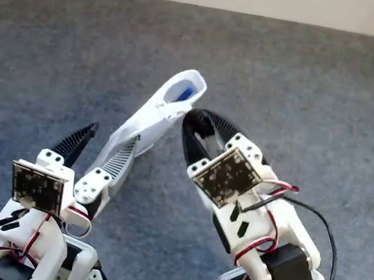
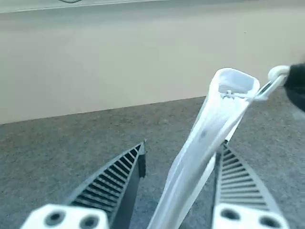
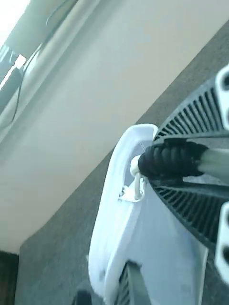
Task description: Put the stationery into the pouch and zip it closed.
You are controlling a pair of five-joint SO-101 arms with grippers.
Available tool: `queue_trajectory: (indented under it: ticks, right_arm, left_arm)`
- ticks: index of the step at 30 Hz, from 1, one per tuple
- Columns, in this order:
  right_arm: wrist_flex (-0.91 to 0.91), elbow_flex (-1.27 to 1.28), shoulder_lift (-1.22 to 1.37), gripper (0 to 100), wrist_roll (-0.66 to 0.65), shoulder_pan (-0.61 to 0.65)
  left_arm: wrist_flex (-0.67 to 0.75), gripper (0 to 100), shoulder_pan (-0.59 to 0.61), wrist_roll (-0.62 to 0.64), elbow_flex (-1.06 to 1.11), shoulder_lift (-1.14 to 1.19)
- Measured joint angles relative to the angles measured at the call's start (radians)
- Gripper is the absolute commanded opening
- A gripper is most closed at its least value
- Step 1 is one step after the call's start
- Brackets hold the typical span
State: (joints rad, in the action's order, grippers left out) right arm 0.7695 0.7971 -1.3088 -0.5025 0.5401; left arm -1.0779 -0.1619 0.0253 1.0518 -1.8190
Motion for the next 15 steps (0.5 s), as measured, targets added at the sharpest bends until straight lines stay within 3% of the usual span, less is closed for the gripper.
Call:
queue_trajectory:
  ticks: [5, 13, 15]
  right_arm:
    - [0.052, 0.0, -0.044, 0.4, 0.0, 0.035]
    - [0.106, 0.0, -0.097, 0.4, -0.002, 0.064]
    - [0.101, 0.0, -0.097, 0.4, -0.002, 0.068]
  left_arm:
    - [-0.044, 23, -0.106, -0.072, 0.0, 0.0]
    - [-0.046, 1, -0.123, -0.112, 0.0, 0.0]
    - [-0.049, 1, -0.14, -0.114, 0.002, 0.0]
